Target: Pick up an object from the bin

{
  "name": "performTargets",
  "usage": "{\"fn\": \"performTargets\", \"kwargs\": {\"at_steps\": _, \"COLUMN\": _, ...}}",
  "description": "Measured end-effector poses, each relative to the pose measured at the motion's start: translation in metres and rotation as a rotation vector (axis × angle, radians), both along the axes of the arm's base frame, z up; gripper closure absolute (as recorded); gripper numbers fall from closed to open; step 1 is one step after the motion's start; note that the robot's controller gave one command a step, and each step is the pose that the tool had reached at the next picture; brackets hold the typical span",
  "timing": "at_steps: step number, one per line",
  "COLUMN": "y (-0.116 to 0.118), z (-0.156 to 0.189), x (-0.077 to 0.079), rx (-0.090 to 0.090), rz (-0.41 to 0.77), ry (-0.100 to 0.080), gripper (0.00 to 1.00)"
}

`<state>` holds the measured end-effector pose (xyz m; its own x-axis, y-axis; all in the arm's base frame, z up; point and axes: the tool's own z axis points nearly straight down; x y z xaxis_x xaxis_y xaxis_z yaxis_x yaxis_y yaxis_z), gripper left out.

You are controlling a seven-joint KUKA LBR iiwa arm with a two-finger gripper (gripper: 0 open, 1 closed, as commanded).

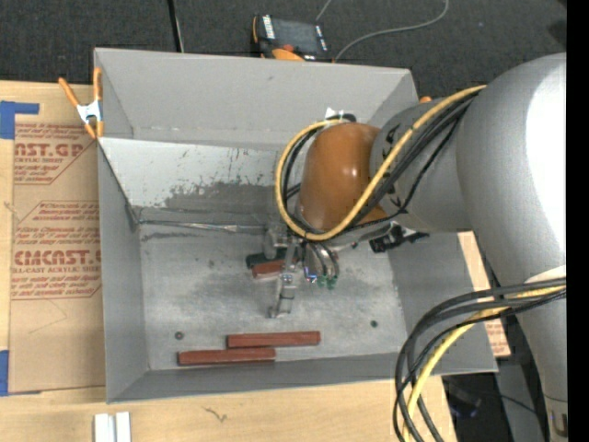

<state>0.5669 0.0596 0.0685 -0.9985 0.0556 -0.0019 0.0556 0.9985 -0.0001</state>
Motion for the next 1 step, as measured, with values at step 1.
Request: {"fn": "performTargets", "kwargs": {"at_steps": 1, "y": 0.0006, "z": 0.0061, "x": 0.0017, "rx": 0.002, "rz": 0.0, "ry": -0.005, "gripper": 1.0}}
